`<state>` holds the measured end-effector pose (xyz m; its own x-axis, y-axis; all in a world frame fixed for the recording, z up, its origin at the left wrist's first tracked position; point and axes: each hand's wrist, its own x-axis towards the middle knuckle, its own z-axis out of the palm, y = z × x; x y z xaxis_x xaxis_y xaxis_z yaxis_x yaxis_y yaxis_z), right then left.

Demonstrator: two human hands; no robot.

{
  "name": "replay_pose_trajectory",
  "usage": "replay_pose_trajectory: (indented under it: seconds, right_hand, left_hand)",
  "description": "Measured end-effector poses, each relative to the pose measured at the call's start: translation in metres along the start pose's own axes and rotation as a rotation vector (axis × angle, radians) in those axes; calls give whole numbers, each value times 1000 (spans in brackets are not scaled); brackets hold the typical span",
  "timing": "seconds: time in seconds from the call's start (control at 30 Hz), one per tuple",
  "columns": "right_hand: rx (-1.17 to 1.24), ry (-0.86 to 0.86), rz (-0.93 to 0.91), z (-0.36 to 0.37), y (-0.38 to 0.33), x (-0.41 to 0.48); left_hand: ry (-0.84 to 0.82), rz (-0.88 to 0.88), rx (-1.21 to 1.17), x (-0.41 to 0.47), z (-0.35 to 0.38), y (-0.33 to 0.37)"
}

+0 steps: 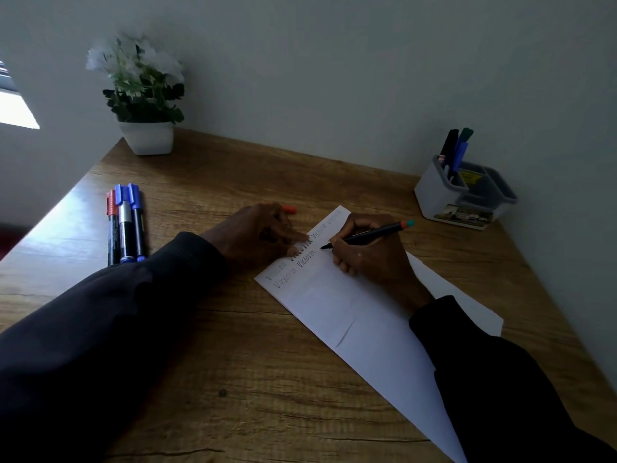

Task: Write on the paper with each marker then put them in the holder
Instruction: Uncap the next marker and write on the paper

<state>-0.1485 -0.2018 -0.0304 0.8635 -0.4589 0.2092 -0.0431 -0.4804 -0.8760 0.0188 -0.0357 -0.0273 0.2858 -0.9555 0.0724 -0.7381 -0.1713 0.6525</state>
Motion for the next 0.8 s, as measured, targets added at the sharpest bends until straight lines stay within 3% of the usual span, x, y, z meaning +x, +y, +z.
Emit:
replay_pose_trajectory:
  seconds: [0.8]
  right_hand:
    - [28, -12, -40, -1, 7, 1]
  left_hand:
    - [-36, 33, 69, 3, 0, -4]
